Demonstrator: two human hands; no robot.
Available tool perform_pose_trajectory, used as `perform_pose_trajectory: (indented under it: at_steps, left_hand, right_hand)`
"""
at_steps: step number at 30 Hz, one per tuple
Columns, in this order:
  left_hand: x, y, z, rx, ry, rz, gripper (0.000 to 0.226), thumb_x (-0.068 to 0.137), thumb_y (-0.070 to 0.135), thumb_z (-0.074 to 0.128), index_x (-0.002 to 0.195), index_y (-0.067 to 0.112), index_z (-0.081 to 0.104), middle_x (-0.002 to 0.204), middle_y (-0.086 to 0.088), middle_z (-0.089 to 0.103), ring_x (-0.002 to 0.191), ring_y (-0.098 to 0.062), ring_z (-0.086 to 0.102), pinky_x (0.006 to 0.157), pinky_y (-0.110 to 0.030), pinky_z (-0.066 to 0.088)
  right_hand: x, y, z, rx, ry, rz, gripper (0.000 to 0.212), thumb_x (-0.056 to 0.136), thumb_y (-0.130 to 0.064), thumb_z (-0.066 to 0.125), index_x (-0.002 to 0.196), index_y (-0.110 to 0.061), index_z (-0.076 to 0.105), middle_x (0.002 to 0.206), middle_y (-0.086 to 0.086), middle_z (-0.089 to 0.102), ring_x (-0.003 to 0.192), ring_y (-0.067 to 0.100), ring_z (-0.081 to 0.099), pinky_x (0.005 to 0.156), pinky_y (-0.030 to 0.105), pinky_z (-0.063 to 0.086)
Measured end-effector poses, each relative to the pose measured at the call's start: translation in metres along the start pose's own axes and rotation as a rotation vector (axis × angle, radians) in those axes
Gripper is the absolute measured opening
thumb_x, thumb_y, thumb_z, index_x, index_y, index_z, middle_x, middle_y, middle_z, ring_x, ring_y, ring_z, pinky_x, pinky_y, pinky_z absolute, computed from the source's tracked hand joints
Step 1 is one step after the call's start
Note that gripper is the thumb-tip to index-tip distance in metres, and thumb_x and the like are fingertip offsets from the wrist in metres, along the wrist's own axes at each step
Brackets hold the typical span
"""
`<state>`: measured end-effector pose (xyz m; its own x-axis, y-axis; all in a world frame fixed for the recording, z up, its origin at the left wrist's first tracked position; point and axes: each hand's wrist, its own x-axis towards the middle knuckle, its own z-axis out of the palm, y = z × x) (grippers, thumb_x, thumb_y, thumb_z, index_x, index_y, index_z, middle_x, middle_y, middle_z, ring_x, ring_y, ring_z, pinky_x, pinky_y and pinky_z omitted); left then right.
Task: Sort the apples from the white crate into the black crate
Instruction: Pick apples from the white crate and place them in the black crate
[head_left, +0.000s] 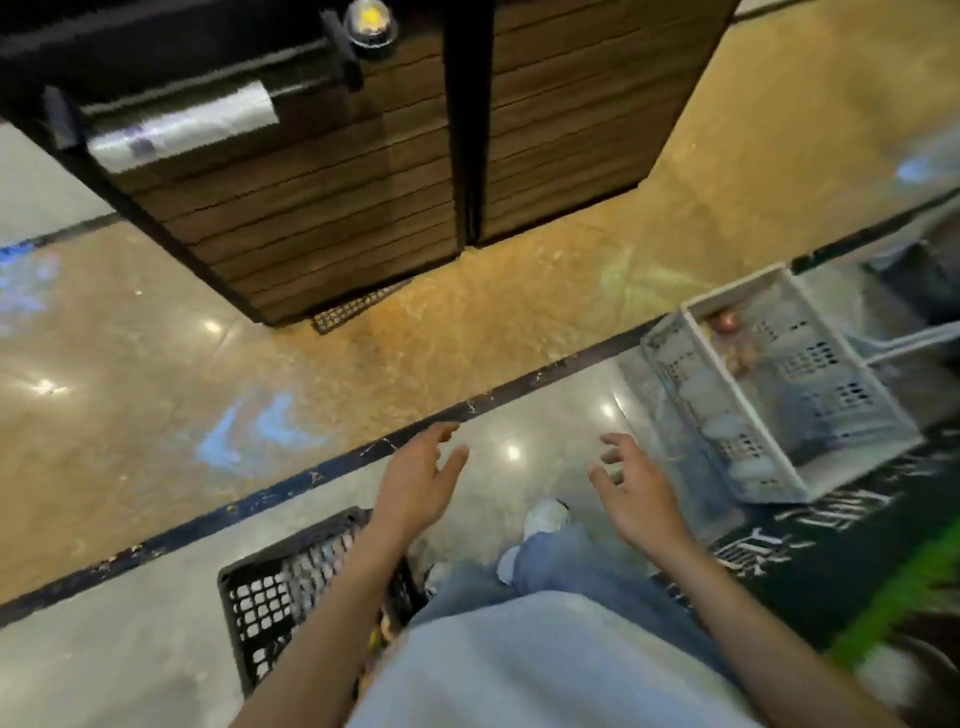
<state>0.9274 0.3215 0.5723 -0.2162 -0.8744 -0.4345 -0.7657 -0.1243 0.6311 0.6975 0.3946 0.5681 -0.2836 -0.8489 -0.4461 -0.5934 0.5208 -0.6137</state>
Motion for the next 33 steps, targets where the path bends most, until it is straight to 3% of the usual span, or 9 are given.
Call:
perform_pose_trajectory:
  at_steps: [5,11,16,19,22,27,30,33]
  left_hand:
    - [0.047,0.051,0.036,0.011,-0.097,0.056,0.039,0.096,0.031,0.050,0.131,0.014,0.051,0.128,-0.002,0.059,0.109,-0.020,0.060,0.086,-0.028,0.045]
    - [0.100,0.086,0.063,0.010,-0.177,0.041,0.036,0.095,0.026,0.052,0.129,0.012,0.054,0.123,-0.007,0.063,0.105,-0.019,0.060,0.089,-0.030,0.047]
    - [0.151,0.117,0.068,0.037,-0.227,0.026,0.033,0.096,0.021,0.051,0.127,0.010,0.054,0.117,-0.001,0.061,0.104,-0.017,0.059,0.089,-0.034,0.049]
    - [0.195,0.145,0.071,0.098,-0.280,0.073,0.032,0.096,0.018,0.050,0.126,0.008,0.054,0.109,0.000,0.061,0.095,-0.011,0.055,0.080,-0.024,0.042]
    - [0.248,0.184,0.076,0.114,-0.332,0.105,0.032,0.097,0.019,0.050,0.126,0.008,0.054,0.100,0.001,0.061,0.093,-0.012,0.056,0.078,-0.023,0.039]
    - [0.328,0.273,0.096,0.206,-0.491,0.260,0.032,0.097,0.021,0.049,0.126,0.010,0.053,0.107,-0.004,0.063,0.086,-0.009,0.056,0.074,-0.023,0.045]
    - [0.361,0.326,0.116,0.260,-0.573,0.361,0.032,0.096,0.020,0.051,0.126,0.008,0.054,0.117,-0.009,0.063,0.089,-0.012,0.057,0.078,-0.023,0.043]
    - [0.379,0.365,0.137,0.323,-0.637,0.450,0.034,0.096,0.024,0.051,0.127,0.011,0.054,0.116,-0.005,0.063,0.086,-0.012,0.058,0.072,-0.022,0.041]
  right_hand:
    - [0.021,0.045,-0.044,0.119,0.093,0.147,0.037,0.094,-0.031,0.050,0.129,-0.022,0.043,0.114,0.001,0.055,0.092,0.019,0.057,0.080,0.035,0.047]
    - [0.065,0.073,-0.097,0.265,0.188,0.247,0.033,0.094,-0.030,0.050,0.127,-0.025,0.044,0.116,-0.003,0.051,0.102,0.018,0.055,0.088,0.042,0.051]
    - [0.112,0.079,-0.135,0.353,0.287,0.299,0.031,0.095,-0.027,0.049,0.125,-0.022,0.046,0.113,-0.002,0.052,0.101,0.018,0.053,0.087,0.036,0.045]
    - [0.140,0.084,-0.152,0.401,0.345,0.357,0.032,0.095,-0.028,0.050,0.125,-0.020,0.048,0.112,0.000,0.054,0.102,0.019,0.054,0.085,0.034,0.044]
    - [0.167,0.089,-0.169,0.465,0.387,0.443,0.029,0.094,-0.027,0.051,0.122,-0.020,0.050,0.108,-0.002,0.053,0.101,0.019,0.054,0.086,0.036,0.045]
    - [0.195,0.095,-0.187,0.559,0.517,0.607,0.028,0.094,-0.027,0.052,0.121,-0.018,0.052,0.100,0.000,0.057,0.092,0.020,0.055,0.078,0.031,0.042]
    - [0.199,0.102,-0.193,0.614,0.553,0.692,0.029,0.094,-0.026,0.052,0.122,-0.017,0.052,0.104,0.001,0.059,0.092,0.018,0.056,0.082,0.032,0.046]
    - [0.197,0.110,-0.198,0.668,0.620,0.780,0.028,0.094,-0.024,0.054,0.121,-0.016,0.053,0.100,0.001,0.060,0.092,0.020,0.059,0.081,0.033,0.049]
